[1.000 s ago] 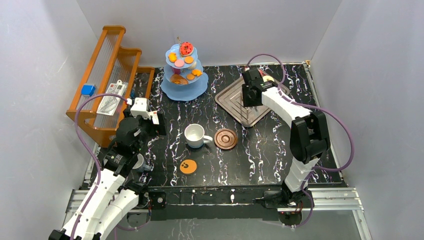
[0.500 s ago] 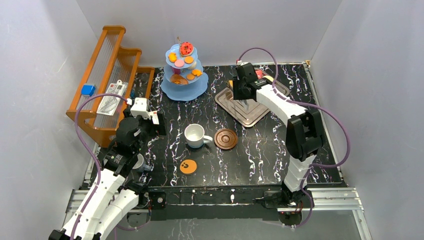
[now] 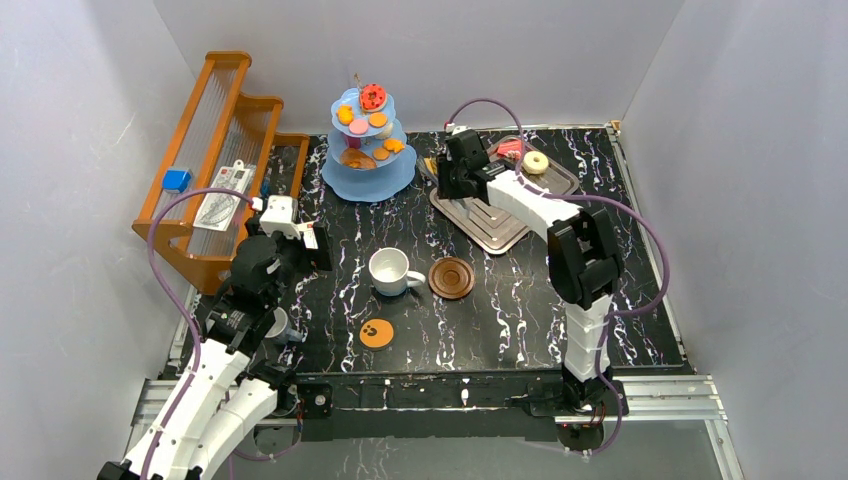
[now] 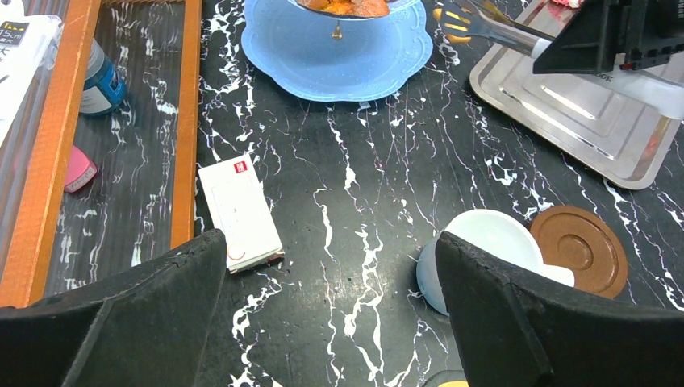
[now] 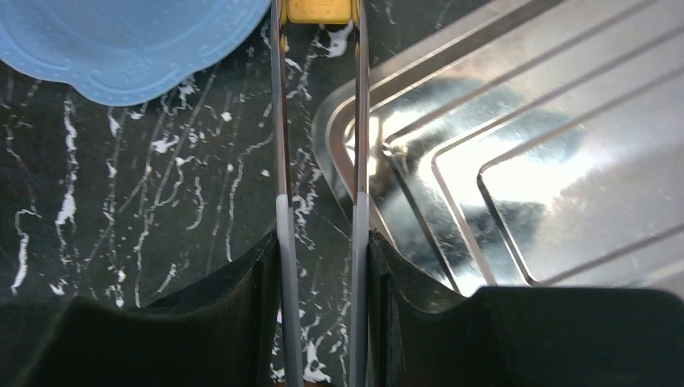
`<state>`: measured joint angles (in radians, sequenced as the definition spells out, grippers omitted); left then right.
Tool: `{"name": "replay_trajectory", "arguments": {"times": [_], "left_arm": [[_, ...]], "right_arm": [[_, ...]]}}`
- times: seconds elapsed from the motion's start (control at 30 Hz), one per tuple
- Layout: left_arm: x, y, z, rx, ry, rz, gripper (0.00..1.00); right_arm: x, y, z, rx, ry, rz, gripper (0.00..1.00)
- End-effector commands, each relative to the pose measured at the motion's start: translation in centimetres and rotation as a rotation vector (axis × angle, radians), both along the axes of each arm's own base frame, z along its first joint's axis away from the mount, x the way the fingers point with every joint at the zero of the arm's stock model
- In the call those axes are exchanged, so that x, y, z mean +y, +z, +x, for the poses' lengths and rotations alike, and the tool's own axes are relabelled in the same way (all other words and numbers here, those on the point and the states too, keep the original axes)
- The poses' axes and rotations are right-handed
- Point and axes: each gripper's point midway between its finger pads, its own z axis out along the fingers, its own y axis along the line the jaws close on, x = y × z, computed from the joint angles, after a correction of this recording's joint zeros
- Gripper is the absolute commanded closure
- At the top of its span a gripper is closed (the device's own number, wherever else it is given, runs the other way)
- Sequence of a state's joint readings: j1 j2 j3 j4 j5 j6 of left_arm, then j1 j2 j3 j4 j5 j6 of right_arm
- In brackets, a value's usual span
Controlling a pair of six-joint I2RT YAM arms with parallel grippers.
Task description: Serve the afternoon tea
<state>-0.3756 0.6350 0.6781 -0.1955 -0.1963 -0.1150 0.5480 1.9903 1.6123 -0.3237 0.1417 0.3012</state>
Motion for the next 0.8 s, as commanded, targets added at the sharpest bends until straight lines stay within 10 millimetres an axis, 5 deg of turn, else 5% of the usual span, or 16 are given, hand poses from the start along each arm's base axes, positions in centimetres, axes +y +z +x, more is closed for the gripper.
{"name": "replay_trajectory", "arguments": {"times": [0.0, 0.2, 0.77], "left_arm": [[0.0, 1.9, 0.0, -0.050, 0.001, -0.016, 0.02], [0.3, 2.2, -0.2, -0.063, 0.013, -0.018, 0.02], [0.1, 2.5, -0.3, -0.071, 0.001, -0.028, 0.02]], "right_arm": [[3.7, 5.3, 2.7, -0.162, 0.033, 0.153, 0.58], [6.2, 5.3, 3.1, -0.183, 0.076, 0.166, 0.58], [9.2, 3.7, 5.7, -0.227, 0.105, 0.237, 0.58]]}}
